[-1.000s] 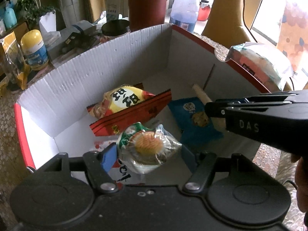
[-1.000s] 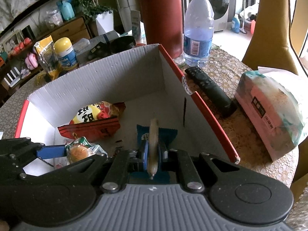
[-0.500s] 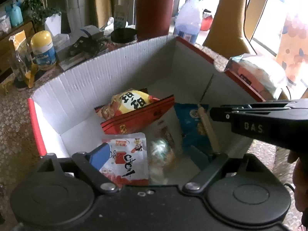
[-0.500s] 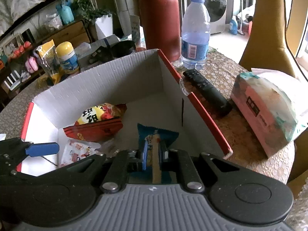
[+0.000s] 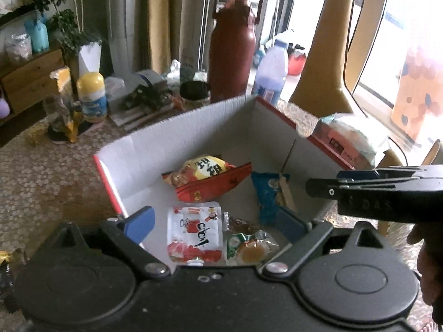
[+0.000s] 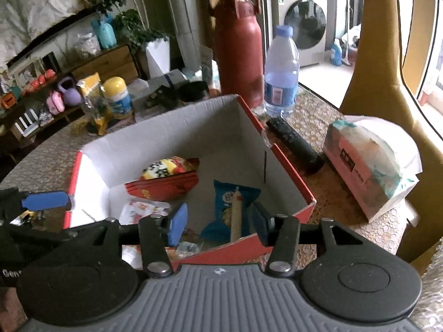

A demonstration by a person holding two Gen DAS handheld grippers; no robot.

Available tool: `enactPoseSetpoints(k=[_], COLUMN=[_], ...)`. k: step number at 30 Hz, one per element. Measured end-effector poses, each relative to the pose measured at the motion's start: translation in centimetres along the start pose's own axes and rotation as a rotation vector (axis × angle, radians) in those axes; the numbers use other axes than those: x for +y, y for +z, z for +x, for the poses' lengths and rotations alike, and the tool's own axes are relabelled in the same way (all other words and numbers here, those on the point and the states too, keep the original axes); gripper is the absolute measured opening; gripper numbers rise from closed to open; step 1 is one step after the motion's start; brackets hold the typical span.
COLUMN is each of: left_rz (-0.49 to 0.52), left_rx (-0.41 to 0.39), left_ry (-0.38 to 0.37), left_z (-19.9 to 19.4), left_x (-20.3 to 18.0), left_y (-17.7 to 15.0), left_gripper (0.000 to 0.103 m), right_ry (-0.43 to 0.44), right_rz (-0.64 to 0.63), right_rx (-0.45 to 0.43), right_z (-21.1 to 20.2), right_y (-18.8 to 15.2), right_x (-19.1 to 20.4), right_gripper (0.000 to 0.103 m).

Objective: Organize snacks
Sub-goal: 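Lower into the box and open both tools to release sausage and bun, then move both open tools from the box back over the remaining snacks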

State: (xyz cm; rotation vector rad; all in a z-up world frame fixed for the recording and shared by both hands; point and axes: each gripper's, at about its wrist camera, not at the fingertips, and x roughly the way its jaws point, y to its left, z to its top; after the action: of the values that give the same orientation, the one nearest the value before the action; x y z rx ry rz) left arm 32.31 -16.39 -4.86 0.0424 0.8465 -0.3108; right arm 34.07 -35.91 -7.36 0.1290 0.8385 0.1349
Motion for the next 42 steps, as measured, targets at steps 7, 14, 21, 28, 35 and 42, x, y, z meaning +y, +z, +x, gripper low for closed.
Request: enactPoseSetpoints(k=[7, 14, 21, 28, 35, 42], left_rz=[-0.009, -0.018, -0.025, -0.044, -0.076, -0.162], left_rx=[-0.078, -0.153, -0.206, -0.255, -0.307, -0.300], left_ry=[0.003, 0.006, 0.021, 0.074, 0.150, 0.226], left_z=[-4.9, -9.7, -13.7, -17.3, -20.1, -21.6], left_x=[0.8, 2.3, 4.4, 7.2, 10.8, 16.9], left_y=[-0.5, -1.8, -4.2, -7.3, -10.0, -12.0], left_gripper=[0.097, 0.100, 0.102, 0.103, 0.103, 0.103], right_ry=[0.033, 0.087, 0.160, 0.260, 0.349, 0.387], right_rz=[-0.023, -0.052, -0.092, -0.119, -0.144, -0.176], right_rx=[-0.053, -0.099, -0.109, -0.127, -0.112, -0.070], right_z=[-4.1, -8.0, -10.1, -11.5, -10.9, -8.9], right_y=[-0.7, -1.7, -3.4, -5.5, -7.2, -8.2], right_x=[2.1, 4.8, 8.0, 12.1, 16.6, 21.0], right_gripper=[0.060, 0.069, 0.075, 0.086, 0.090, 0.090])
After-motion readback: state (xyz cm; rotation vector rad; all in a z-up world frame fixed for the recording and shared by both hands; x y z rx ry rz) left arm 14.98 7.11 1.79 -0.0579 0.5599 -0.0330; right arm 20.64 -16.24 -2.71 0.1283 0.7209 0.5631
